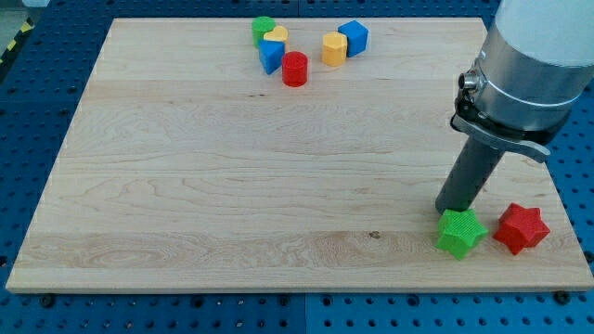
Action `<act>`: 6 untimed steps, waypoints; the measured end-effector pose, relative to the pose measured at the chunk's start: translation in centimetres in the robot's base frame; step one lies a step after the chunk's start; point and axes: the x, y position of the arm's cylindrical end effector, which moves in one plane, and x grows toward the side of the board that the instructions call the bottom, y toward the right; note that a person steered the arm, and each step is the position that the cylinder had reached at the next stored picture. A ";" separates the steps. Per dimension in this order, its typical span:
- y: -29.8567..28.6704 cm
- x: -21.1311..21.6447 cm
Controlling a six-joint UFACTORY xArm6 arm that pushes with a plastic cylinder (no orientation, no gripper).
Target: Slide the green circle to the top center
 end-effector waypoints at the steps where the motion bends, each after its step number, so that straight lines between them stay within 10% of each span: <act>1: -3.8 -3.5; 4: -23.7 -21.3; 6: -25.7 -28.0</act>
